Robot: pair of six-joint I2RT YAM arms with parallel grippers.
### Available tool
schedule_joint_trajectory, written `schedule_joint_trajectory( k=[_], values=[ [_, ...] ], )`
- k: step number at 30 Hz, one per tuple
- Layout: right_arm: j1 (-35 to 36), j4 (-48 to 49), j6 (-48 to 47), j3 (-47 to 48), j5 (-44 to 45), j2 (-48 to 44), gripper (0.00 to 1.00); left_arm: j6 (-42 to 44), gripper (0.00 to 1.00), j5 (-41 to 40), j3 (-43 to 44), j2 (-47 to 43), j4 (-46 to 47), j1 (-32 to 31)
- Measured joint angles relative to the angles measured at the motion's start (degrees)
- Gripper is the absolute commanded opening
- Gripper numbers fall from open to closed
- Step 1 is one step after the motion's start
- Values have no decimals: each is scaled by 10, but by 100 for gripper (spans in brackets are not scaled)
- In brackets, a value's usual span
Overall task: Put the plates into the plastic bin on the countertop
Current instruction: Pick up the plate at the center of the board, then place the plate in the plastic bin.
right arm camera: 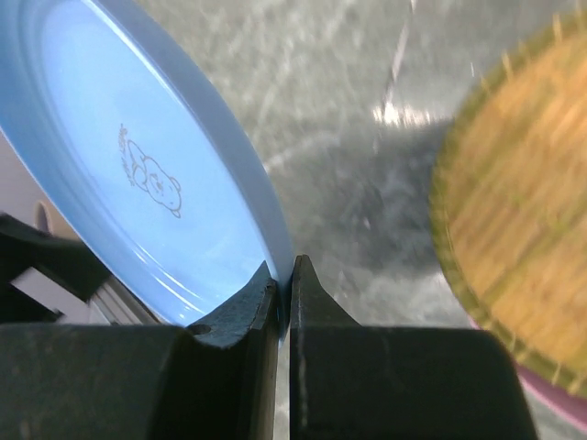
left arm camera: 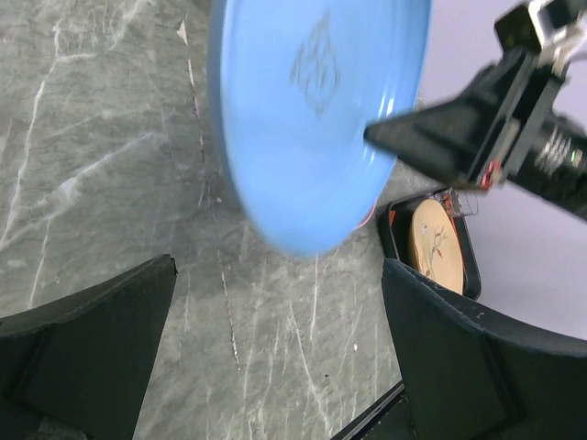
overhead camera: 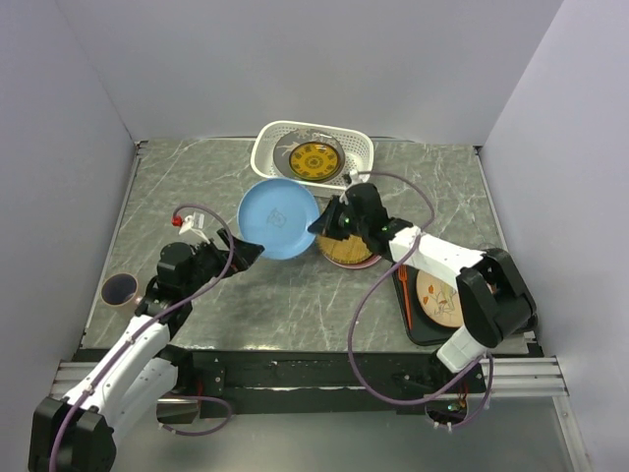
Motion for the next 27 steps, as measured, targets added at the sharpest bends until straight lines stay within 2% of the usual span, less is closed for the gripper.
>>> schedule_joint_trajectory(
  k=[10, 15, 24, 27],
  values=[
    [-65, -27, -6, 126, -11, 72, 0, 7, 99, 7, -17, -29, 12, 0],
    [-101, -50, -13, 173, -16, 103, 0, 9, 99, 10, -26, -15, 25, 0],
    [-142, -100, -19, 336, -29, 204, 0, 9, 99, 10, -32, 4, 36, 0],
    [-149, -110, -18, 365, -30, 220, 0, 10, 99, 10, -32, 6, 37, 0]
  ],
)
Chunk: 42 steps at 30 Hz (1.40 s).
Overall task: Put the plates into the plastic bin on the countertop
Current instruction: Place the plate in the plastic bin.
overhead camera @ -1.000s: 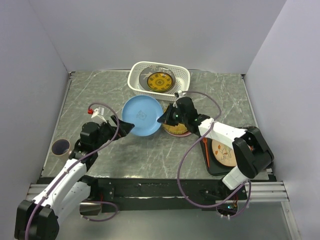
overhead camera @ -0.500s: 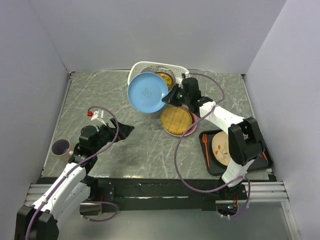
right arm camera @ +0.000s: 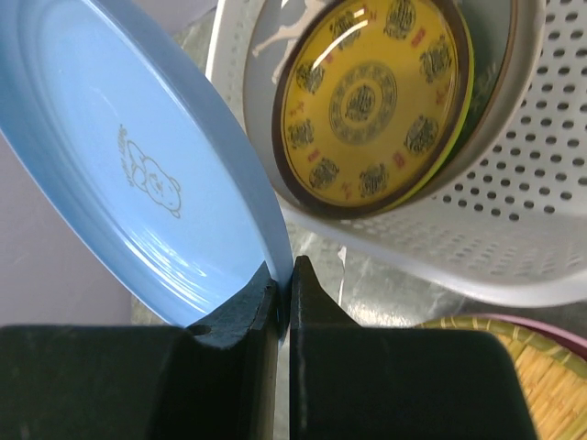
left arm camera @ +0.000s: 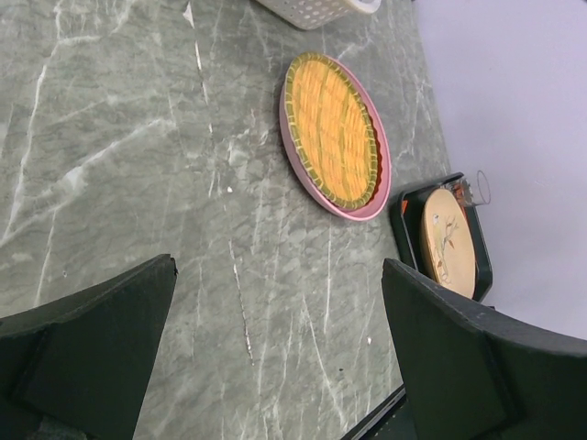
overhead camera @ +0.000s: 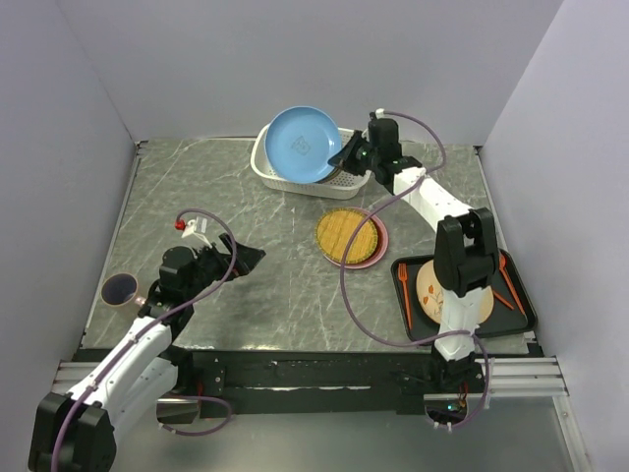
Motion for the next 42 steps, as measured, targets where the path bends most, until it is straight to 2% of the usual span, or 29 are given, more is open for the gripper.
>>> schedule_joint_trajectory(
  k=[33, 42],
  values=[
    [-37, -42, 19, 139, -19, 147, 0, 0, 99, 0, -16, 39, 14, 0],
    [-44, -47, 25, 157, -23, 162, 7, 14, 99, -3, -14, 50, 5, 0]
  ],
)
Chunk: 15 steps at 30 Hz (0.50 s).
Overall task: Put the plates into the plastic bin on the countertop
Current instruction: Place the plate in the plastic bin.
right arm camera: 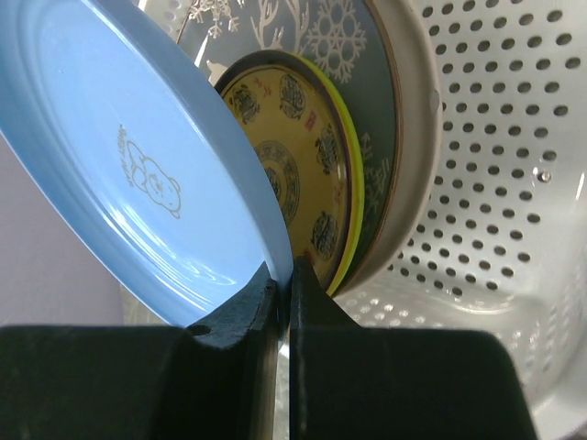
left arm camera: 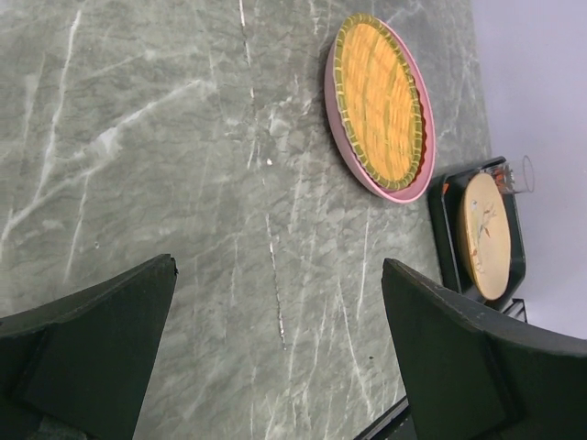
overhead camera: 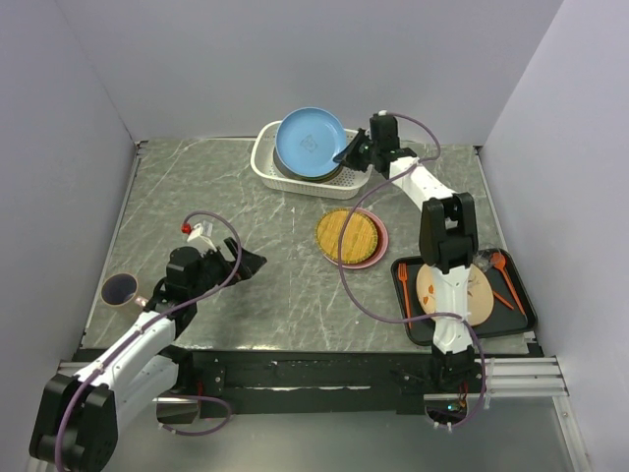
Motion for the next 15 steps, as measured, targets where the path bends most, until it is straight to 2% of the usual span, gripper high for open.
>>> schedule_joint_trajectory(
  k=[3, 4, 8, 15],
  values=[
    [0, 3, 5, 13, -3, 19, 21, 7, 99, -5, 4, 0, -10, 0],
    [0, 4, 7, 15, -4, 24, 35, 7, 99, -6, 4, -1, -10, 0],
    [0, 11, 20, 22, -14, 39, 51, 8, 99, -11, 4, -2, -10, 0],
    [-3, 43, 26, 20, -23, 39, 57, 7, 99, -13, 4, 8, -9, 0]
  ],
)
